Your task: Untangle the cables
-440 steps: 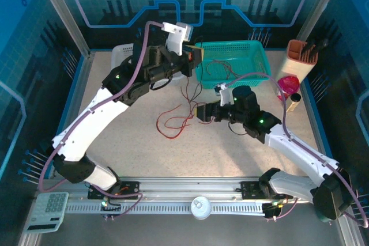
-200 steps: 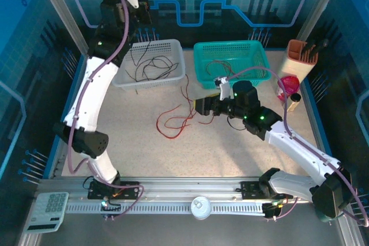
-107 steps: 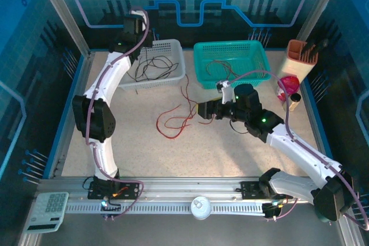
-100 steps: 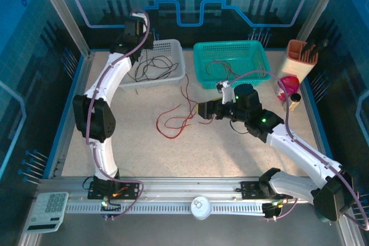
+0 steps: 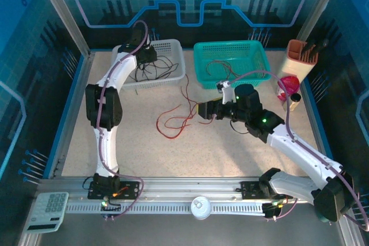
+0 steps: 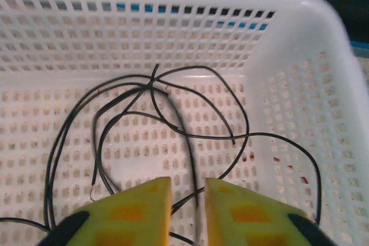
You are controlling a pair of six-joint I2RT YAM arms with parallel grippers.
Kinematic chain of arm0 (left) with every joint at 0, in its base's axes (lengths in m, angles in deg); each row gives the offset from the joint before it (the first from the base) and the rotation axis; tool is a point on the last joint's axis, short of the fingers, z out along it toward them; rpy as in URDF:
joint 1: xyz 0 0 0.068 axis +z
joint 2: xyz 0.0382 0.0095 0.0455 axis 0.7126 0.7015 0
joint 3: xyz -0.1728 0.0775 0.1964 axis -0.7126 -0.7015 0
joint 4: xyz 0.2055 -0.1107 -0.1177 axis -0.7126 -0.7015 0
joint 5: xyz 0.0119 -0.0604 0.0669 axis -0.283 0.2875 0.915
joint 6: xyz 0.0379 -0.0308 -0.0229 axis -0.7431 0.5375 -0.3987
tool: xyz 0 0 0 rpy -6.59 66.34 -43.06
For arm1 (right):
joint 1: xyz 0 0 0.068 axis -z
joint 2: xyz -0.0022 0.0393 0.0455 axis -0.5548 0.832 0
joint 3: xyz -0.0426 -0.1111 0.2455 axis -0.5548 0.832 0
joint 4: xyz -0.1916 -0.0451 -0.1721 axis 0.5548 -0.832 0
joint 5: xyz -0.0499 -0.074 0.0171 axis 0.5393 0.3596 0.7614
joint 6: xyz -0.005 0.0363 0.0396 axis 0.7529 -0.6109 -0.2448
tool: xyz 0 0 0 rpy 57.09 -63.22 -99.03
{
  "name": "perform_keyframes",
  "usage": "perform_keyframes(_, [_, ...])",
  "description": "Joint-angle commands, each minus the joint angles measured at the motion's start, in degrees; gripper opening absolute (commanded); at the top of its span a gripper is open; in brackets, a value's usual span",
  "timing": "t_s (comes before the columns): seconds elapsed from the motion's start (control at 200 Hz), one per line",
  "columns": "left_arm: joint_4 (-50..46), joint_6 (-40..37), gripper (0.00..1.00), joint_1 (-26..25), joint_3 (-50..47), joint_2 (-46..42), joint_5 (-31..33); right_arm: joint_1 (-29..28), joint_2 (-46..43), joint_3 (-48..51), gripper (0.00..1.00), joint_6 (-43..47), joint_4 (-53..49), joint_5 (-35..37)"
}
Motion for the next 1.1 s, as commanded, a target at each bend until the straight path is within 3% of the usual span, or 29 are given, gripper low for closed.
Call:
perform_keyframes(0.0, [-6.85,1.67,0.37,0.9,5.59,1.44,-2.73,0.66,-1.75,0.96,0.8,0.16,-0.61,-0.06])
perform_keyframes(0.165, [-6.72,1.13,0.59,0.98,6.34,-0.08,-2.39,0.69,-1.97,1.05,0.8,0.25,-1.04,-0.04])
perform_keyframes(0.355, [-4.36,1.28,0.75,0.98,4.24,-6.67,-3.69,0.62,-1.53,1.13,0.8,0.29,-1.07,0.48])
perform_keyframes(0.545, [-0.13,2.79,0.78,-0.76,-5.44,-18.89,-9.74,0.63,0.87,0.95,0.8,-0.43,-0.51,1.06])
perform_keyframes(0.785, [4.2,-0.48,0.83,-10.61,-30.59,-39.77,-10.81,1.56,2.79,1.72,0.8,-1.37,-2.23,4.36])
perform_keyframes(0.955, [8.64,2.39,0.84,-17.11,-47.75,-50.45,-7.84,5.69,2.75,3.07,0.8,-2.78,-1.99,2.57])
perform_keyframes(1.095, [7.32,0.48,0.85,-24.37,-53.54,-50.0,-2.46,8.08,2.16,3.43,0.8,-2.92,-2.97,1.94])
